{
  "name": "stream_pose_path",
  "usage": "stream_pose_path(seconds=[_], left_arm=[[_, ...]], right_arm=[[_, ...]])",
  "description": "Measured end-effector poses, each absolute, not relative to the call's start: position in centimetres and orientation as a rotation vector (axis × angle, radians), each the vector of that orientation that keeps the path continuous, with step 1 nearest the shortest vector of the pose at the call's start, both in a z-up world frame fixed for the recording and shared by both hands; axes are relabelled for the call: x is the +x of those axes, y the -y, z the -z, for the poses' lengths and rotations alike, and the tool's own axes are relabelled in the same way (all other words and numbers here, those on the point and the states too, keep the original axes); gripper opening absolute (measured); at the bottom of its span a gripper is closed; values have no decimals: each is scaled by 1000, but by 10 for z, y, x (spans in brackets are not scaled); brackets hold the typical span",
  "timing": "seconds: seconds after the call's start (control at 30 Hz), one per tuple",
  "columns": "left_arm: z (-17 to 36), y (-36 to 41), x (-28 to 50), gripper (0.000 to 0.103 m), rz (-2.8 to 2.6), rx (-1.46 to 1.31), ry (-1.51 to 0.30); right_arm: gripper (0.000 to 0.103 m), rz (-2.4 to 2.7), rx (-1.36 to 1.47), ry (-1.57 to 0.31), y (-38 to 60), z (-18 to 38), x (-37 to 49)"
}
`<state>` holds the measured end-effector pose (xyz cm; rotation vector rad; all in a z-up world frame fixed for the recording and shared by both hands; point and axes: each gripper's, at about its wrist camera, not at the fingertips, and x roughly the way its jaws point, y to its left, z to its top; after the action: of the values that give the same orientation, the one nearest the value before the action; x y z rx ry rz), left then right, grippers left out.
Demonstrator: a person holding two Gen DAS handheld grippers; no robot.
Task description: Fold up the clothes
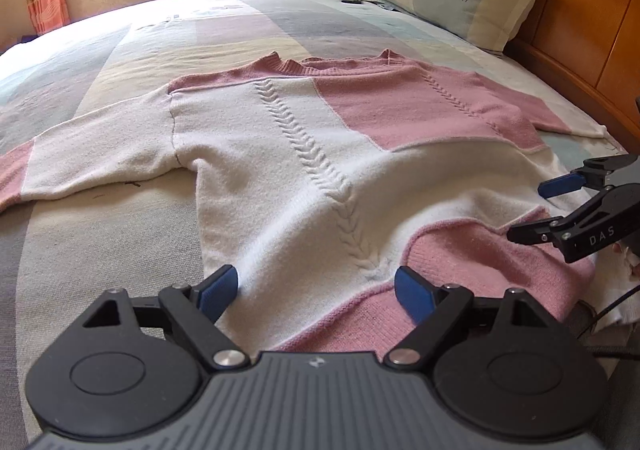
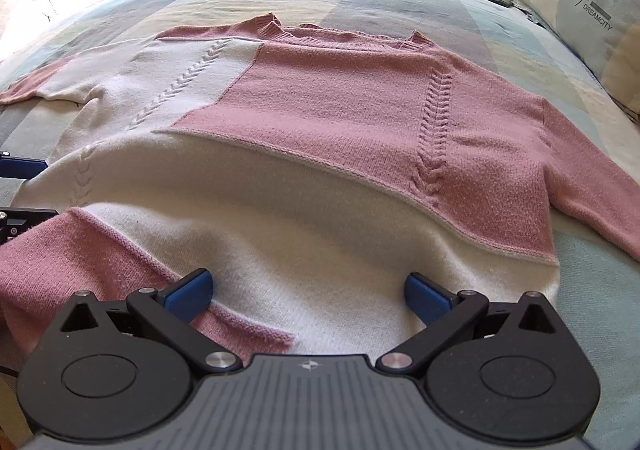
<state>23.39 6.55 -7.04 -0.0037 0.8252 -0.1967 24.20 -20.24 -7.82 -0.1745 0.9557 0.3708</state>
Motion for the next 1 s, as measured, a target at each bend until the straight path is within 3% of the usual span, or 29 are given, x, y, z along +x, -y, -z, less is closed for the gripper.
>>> stream_pose_path(seconds=[0.23,0.43,0.67,1.0], left_arm=[[18,-29,165,89,217,-84,-779],[19,29,135,89,243,-20,-752],[62,35,130,89,331,-82,-837],[89,-5,146,89,326,-262,-816]], right_arm=[[103,-349,63,-845,266,38,130],[103,-340,194,-769,303,35,65],[103,-302,49,-733,303,36,38],[103,-393,-160,-651,252,62,64]])
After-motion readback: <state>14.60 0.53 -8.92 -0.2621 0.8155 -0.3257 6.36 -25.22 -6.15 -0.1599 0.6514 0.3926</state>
